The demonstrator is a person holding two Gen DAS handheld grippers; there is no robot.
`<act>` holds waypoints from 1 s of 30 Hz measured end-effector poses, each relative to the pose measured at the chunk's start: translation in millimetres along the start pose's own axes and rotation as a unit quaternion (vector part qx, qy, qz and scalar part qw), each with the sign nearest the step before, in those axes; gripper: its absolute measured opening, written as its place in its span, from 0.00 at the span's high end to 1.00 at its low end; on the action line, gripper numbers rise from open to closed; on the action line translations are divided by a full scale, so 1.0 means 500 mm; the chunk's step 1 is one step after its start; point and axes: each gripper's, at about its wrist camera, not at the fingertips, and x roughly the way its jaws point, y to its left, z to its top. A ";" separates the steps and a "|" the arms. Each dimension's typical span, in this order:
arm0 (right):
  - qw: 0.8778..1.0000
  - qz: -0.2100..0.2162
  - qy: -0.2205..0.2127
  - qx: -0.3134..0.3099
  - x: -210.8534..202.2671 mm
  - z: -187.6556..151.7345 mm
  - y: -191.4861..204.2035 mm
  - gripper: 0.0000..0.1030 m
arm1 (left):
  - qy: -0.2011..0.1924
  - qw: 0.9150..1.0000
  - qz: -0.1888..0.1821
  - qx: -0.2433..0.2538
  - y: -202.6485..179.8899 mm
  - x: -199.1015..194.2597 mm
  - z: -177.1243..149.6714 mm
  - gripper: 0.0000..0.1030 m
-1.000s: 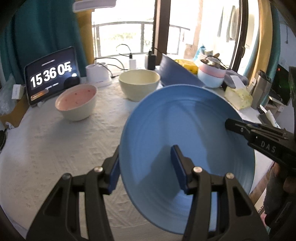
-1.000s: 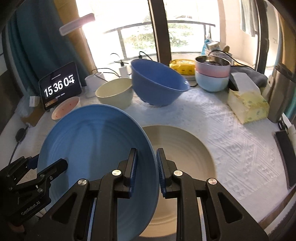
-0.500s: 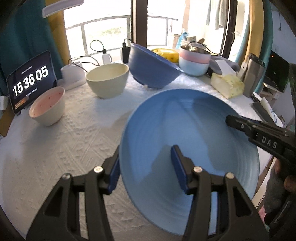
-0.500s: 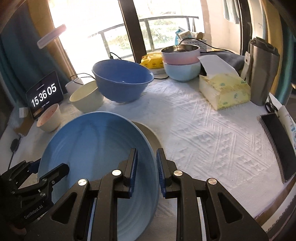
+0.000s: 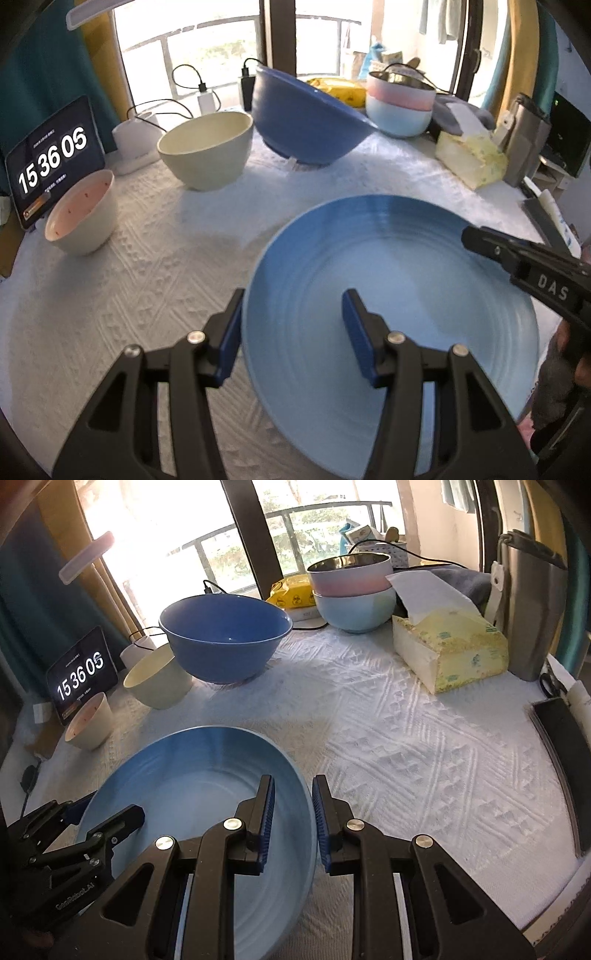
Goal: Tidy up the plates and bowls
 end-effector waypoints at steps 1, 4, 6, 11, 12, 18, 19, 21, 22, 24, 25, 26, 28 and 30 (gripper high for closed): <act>1.000 0.000 0.000 -0.001 0.003 0.003 0.001 0.78 | -0.001 1.000 0.002 -0.001 0.003 0.000 0.001 0.48; 1.000 -0.002 0.002 -0.007 0.013 0.010 0.003 0.78 | -0.019 1.000 0.005 0.000 0.015 -0.008 0.006 0.48; 1.000 -0.005 0.004 -0.007 0.020 0.011 0.000 0.78 | -0.023 1.000 0.012 -0.002 0.023 -0.008 0.009 0.48; 1.000 -0.004 0.012 -0.001 0.028 0.012 -0.013 0.78 | -0.006 0.999 0.019 -0.025 0.048 0.005 0.005 0.47; 1.000 -0.005 0.013 -0.002 0.028 0.012 -0.013 0.78 | -0.003 0.999 0.017 -0.029 0.052 0.008 0.005 0.47; 1.000 -0.008 0.027 0.007 0.034 0.012 -0.018 0.66 | -0.002 0.999 0.015 -0.032 0.056 0.005 0.006 0.47; 1.000 -0.008 0.027 0.009 0.033 0.012 -0.019 0.65 | -0.002 0.999 0.016 -0.031 0.055 0.007 0.005 0.47; 1.000 -0.006 0.030 0.007 0.028 0.008 -0.019 0.65 | 0.003 0.999 0.021 -0.031 0.058 0.017 -0.001 0.47; 1.000 -0.008 0.030 0.007 0.026 0.005 -0.019 0.65 | 0.008 0.999 0.027 -0.030 0.058 0.024 -0.004 0.47; 0.999 -0.008 0.034 0.015 0.027 -0.005 -0.022 0.61 | 0.018 0.999 0.025 -0.025 0.058 0.040 -0.012 0.47; 0.999 -0.004 0.038 0.021 0.031 -0.010 -0.025 0.58 | 0.014 0.999 0.020 -0.023 0.058 0.045 -0.014 0.44; 0.999 -0.002 0.040 0.025 0.034 -0.013 -0.025 0.48 | 0.009 1.000 0.017 -0.018 0.056 0.048 -0.015 0.41; 0.998 0.006 0.043 0.037 0.039 -0.019 -0.028 0.44 | 0.007 1.000 0.010 -0.022 0.060 0.053 -0.012 0.41; 0.998 0.011 0.038 0.043 0.042 -0.022 -0.030 0.42 | 0.010 0.999 -0.010 -0.045 0.074 0.060 -0.010 0.40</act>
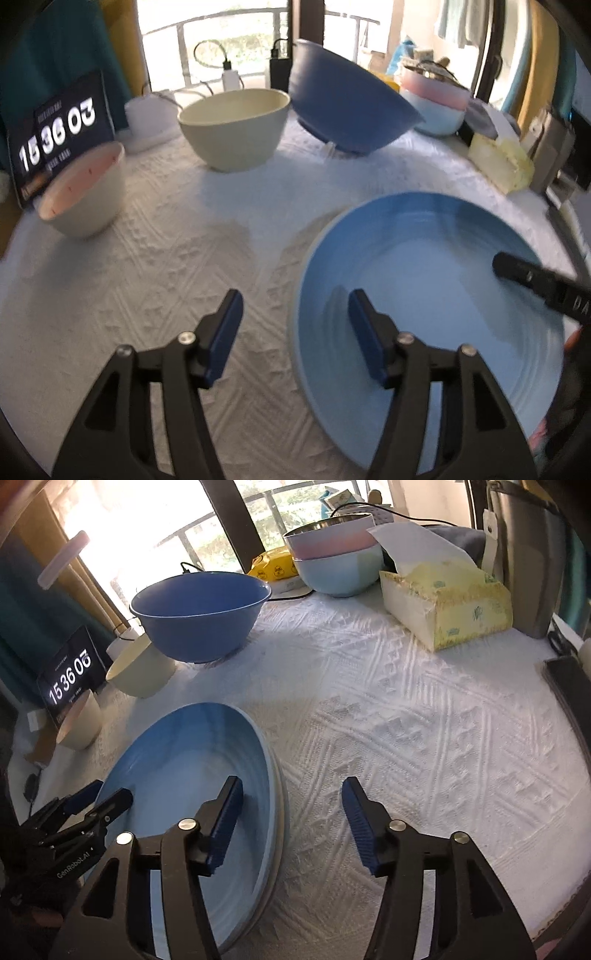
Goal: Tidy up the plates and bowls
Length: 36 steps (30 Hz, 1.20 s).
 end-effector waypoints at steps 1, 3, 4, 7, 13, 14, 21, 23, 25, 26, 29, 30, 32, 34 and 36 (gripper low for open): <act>1.000 0.003 -0.003 0.000 0.001 -0.002 0.000 0.42 | 0.004 1.000 -0.007 -0.011 0.007 0.003 0.002 0.39; 1.000 0.002 -0.007 0.003 0.001 -0.003 0.002 0.42 | 0.015 1.000 -0.008 -0.023 0.015 0.002 0.005 0.39; 1.000 0.003 -0.006 0.002 0.001 -0.003 0.003 0.42 | 0.017 1.000 -0.006 -0.023 0.015 0.000 0.003 0.39; 1.000 0.009 -0.005 0.003 -0.001 -0.007 0.003 0.42 | 0.002 0.999 -0.016 -0.049 0.031 -0.027 -0.004 0.39; 1.000 0.017 -0.011 0.004 -0.005 -0.016 0.001 0.39 | 0.014 0.999 -0.029 -0.035 0.020 -0.008 -0.019 0.34; 1.000 0.015 -0.013 -0.001 -0.005 -0.018 0.005 0.38 | 0.010 0.999 -0.031 -0.037 0.019 -0.004 -0.019 0.33; 0.999 0.003 -0.038 -0.016 0.002 -0.031 0.027 0.32 | -0.011 0.997 -0.061 -0.042 0.017 0.012 -0.015 0.35; 0.999 0.011 -0.037 -0.019 0.003 -0.031 0.031 0.32 | -0.013 0.996 -0.077 -0.036 0.011 0.007 -0.014 0.53; 0.999 0.023 -0.035 -0.030 0.005 -0.036 0.046 0.38 | -0.018 0.997 -0.068 -0.018 -0.006 -0.001 -0.012 0.58; 0.999 0.031 -0.033 -0.027 0.007 -0.037 0.052 0.38 | -0.018 0.997 -0.067 -0.020 -0.007 0.000 -0.012 0.58; 0.999 0.016 -0.041 -0.011 0.005 -0.036 0.057 0.39 | -0.016 0.997 -0.073 -0.023 -0.001 0.000 -0.010 0.60; 0.999 0.015 -0.043 -0.005 0.003 -0.035 0.056 0.42 | -0.015 0.997 -0.074 -0.023 0.001 -0.002 -0.011 0.60; 0.999 0.017 -0.043 0.004 0.002 -0.035 0.051 0.45 | -0.015 0.997 -0.076 -0.025 0.004 -0.005 -0.014 0.61; 0.999 0.019 -0.042 0.013 -0.003 -0.038 0.046 0.47 | -0.013 0.997 -0.075 -0.024 0.005 -0.009 -0.018 0.61; 0.999 0.017 -0.041 0.014 -0.005 -0.041 0.047 0.48 | -0.011 0.997 -0.077 -0.026 0.009 -0.014 -0.021 0.61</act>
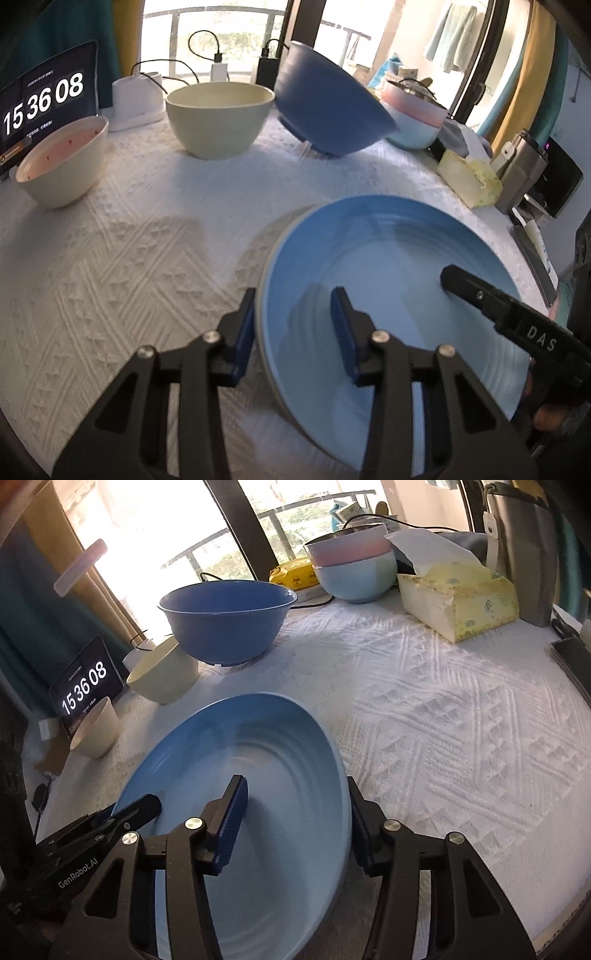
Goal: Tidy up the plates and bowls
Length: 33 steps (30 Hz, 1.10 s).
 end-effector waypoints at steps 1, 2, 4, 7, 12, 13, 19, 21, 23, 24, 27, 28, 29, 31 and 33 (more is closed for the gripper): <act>1.000 -0.001 0.001 0.001 -0.001 -0.002 0.000 0.48 | 0.000 1.000 0.000 -0.001 0.002 -0.001 -0.001 0.61; 1.000 -0.001 0.002 0.003 -0.001 -0.002 0.001 0.49 | 0.000 1.000 -0.001 -0.002 0.004 -0.004 -0.003 0.61; 1.000 0.000 0.004 0.004 -0.002 -0.004 0.004 0.49 | 0.000 1.000 -0.003 -0.004 0.010 -0.008 -0.009 0.61; 1.000 -0.001 0.004 0.002 -0.005 -0.007 0.010 0.51 | 0.000 1.000 -0.006 -0.007 0.018 -0.015 -0.014 0.62; 1.000 -0.001 0.005 -0.008 -0.005 -0.013 0.035 0.51 | 0.002 1.000 -0.002 -0.018 0.042 -0.029 -0.019 0.62; 1.000 -0.001 0.006 -0.010 -0.005 -0.014 0.042 0.51 | 0.001 1.000 -0.001 -0.022 0.048 -0.031 -0.019 0.62; 1.000 0.005 0.006 -0.028 -0.006 -0.012 0.087 0.52 | -0.012 0.999 0.004 -0.043 0.088 -0.059 -0.026 0.62; 0.999 0.006 0.008 -0.037 -0.002 -0.010 0.105 0.52 | -0.013 0.999 0.005 -0.050 0.103 -0.063 -0.026 0.62; 0.999 0.007 0.010 -0.041 0.002 -0.008 0.118 0.52 | -0.015 0.998 0.008 -0.055 0.116 -0.068 -0.024 0.62; 0.999 0.009 0.011 -0.043 0.005 -0.007 0.126 0.52 | -0.017 0.998 0.009 -0.058 0.122 -0.072 -0.023 0.62; 0.999 0.015 0.013 -0.051 0.013 -0.005 0.152 0.52 | -0.024 0.997 0.016 -0.065 0.146 -0.082 -0.021 0.62; 0.998 0.016 0.013 -0.054 0.016 -0.005 0.159 0.52 | -0.024 0.997 0.018 -0.068 0.156 -0.085 -0.021 0.62; 0.998 0.017 0.015 -0.057 0.020 -0.004 0.168 0.52 | -0.026 0.997 0.021 -0.072 0.166 -0.089 -0.022 0.62; 0.998 0.021 0.018 -0.064 0.029 -0.003 0.187 0.52 | -0.025 0.996 0.025 -0.078 0.183 -0.092 -0.022 0.62; 0.997 0.024 0.023 -0.072 0.040 -0.002 0.205 0.52 | -0.026 0.996 0.029 -0.085 0.203 -0.097 -0.022 0.62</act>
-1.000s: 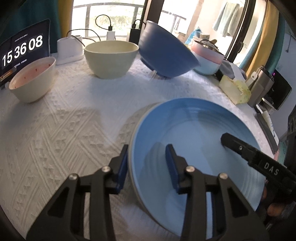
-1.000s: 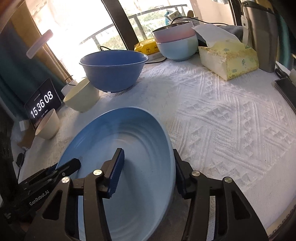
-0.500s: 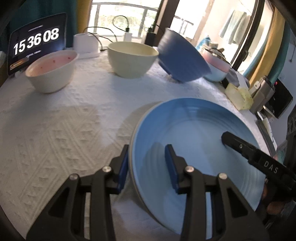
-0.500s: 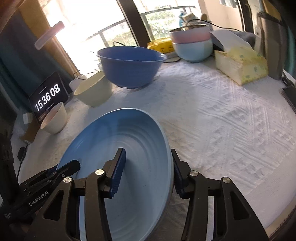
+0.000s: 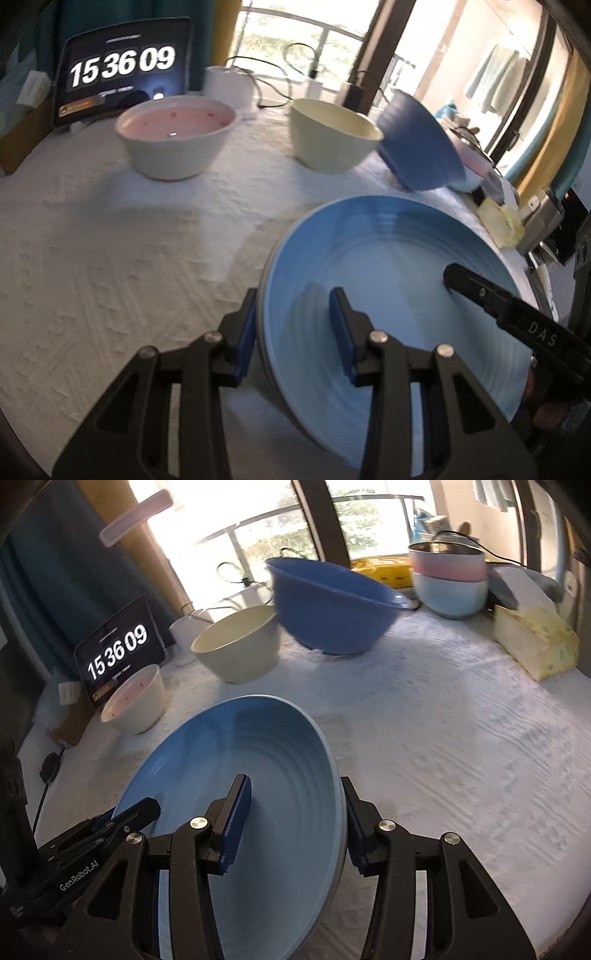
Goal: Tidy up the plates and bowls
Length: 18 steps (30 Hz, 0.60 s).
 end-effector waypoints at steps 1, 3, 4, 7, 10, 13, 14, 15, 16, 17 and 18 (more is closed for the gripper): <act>1.000 0.003 0.003 -0.003 0.007 0.003 0.009 0.52 | -0.001 1.000 0.003 -0.003 0.008 -0.002 0.002 0.62; 1.000 0.008 0.005 -0.009 0.017 0.007 0.025 0.52 | -0.004 1.000 0.007 -0.010 0.029 -0.008 0.006 0.62; 1.000 0.010 0.006 -0.013 0.022 0.010 0.034 0.52 | -0.005 1.000 0.009 -0.013 0.035 -0.009 0.007 0.62; 0.999 0.018 0.009 -0.026 0.040 0.019 0.064 0.52 | -0.010 1.000 0.017 -0.023 0.062 -0.015 0.013 0.62; 0.999 0.026 0.012 -0.036 0.055 0.024 0.091 0.52 | -0.015 0.999 0.025 -0.033 0.089 -0.024 0.017 0.62; 0.998 0.035 0.015 -0.046 0.068 0.030 0.119 0.52 | -0.020 0.998 0.033 -0.041 0.113 -0.032 0.022 0.62; 0.998 0.037 0.016 -0.048 0.072 0.032 0.126 0.52 | -0.021 0.998 0.035 -0.042 0.119 -0.034 0.023 0.62; 0.998 0.039 0.017 -0.051 0.075 0.034 0.133 0.52 | -0.022 0.998 0.038 -0.044 0.127 -0.036 0.025 0.62; 0.998 0.043 0.018 -0.053 0.080 0.035 0.142 0.52 | -0.023 0.998 0.040 -0.046 0.133 -0.038 0.025 0.62; 0.997 0.045 0.019 -0.056 0.084 0.036 0.149 0.52 | -0.024 0.998 0.043 -0.048 0.142 -0.040 0.027 0.62; 0.997 0.047 0.019 -0.057 0.087 0.037 0.154 0.52 | -0.024 0.997 0.045 -0.050 0.149 -0.041 0.028 0.62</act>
